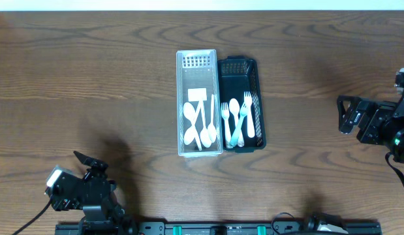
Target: Pack container
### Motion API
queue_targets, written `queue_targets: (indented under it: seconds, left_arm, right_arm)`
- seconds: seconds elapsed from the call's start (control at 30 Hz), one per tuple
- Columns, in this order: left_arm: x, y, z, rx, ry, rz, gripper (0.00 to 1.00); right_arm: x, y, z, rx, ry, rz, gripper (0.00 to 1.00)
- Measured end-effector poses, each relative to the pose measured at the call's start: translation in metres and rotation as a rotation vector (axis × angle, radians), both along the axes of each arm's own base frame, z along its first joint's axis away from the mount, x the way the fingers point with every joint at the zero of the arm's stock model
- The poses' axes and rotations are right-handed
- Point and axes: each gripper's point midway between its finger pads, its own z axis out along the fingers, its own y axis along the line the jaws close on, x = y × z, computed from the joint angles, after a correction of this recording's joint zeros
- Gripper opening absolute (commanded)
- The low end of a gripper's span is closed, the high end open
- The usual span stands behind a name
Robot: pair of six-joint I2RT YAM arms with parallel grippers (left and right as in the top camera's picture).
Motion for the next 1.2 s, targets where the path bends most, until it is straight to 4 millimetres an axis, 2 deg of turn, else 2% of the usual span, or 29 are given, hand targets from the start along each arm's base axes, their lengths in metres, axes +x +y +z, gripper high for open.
queue_targets:
  seconds: [0.3,1.1,1.2]
  left_arm:
    - [0.0,0.0,-0.0002,0.075,0.089,-0.032,0.98]
    - [-0.0001,0.0,-0.0003,0.09,0.107,-0.038,0.98]
    - [-0.0001,0.0,-0.0003,0.089,0.106,-0.038,0.98]
  right_arm:
    - [0.0,0.0,0.0,0.0,0.0,0.0,0.99]
    - [0.0001,-0.0002,0.0,-0.001,0.0,0.0,0.99]
    - [0.0036,-0.0099,0.003,-0.047,-0.017,-0.035,0.99]
